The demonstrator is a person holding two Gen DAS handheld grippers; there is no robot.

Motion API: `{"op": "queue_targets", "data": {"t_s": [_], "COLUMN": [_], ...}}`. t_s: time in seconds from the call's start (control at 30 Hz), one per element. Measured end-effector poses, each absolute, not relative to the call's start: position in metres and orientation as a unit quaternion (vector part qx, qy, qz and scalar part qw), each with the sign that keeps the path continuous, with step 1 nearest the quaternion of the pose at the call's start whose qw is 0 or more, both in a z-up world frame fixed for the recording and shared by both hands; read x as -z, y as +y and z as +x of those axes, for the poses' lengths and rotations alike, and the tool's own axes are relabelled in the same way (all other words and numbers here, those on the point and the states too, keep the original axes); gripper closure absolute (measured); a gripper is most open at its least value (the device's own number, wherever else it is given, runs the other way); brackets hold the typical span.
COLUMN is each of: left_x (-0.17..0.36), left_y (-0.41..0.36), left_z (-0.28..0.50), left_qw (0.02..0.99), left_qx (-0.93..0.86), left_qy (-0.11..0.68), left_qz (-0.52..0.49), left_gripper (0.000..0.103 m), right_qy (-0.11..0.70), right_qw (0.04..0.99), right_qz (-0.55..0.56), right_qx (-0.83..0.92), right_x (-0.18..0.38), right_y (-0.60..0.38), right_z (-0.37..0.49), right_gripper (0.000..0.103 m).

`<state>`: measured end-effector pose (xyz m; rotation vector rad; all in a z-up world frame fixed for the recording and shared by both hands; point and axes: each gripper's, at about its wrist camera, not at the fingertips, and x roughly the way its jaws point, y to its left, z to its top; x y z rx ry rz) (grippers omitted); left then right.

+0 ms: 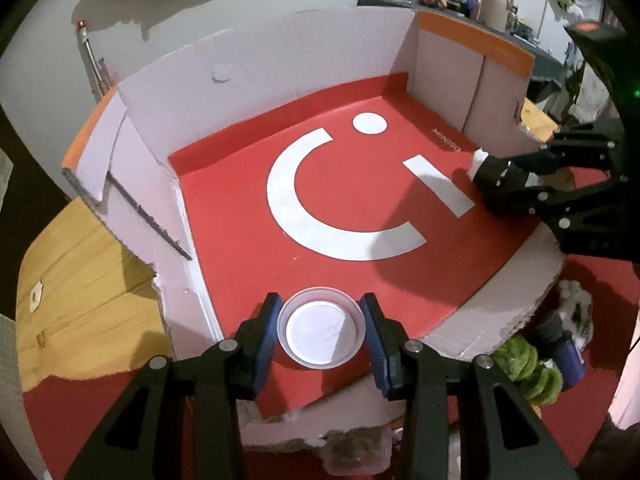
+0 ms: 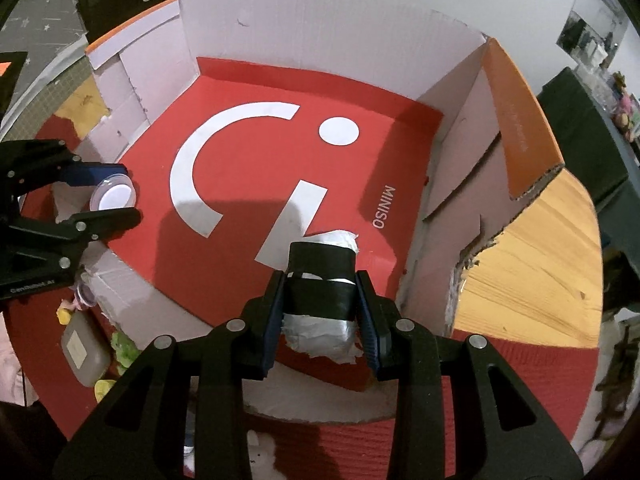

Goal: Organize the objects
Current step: 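Carry both items into the box and open both tools to release them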

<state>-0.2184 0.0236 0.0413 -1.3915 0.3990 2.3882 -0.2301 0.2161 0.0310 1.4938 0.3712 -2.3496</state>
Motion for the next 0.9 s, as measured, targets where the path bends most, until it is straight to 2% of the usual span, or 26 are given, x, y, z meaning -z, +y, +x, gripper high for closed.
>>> {"op": "queue_targets", "data": {"t_s": [0.2, 0.9], "left_x": [-0.043, -0.044], "left_y": [0.021, 0.016], "left_z": [-0.221, -0.225], "left_qw": [0.180, 0.201], "left_qx": [-0.838, -0.825], "left_qy": [0.152, 0.150], "left_qz": [-0.493, -0.506], "left_gripper": [0.060, 0.060], "right_qy": [0.164, 0.181], "right_qw": [0.170, 0.190], "right_qz": [0.531, 0.538], "right_qx": [0.814, 0.801], "right_x": [-0.027, -0.032], "right_y": [0.212, 0.223], "right_z": [-0.235, -0.235], "right_gripper": [0.071, 0.070]}}
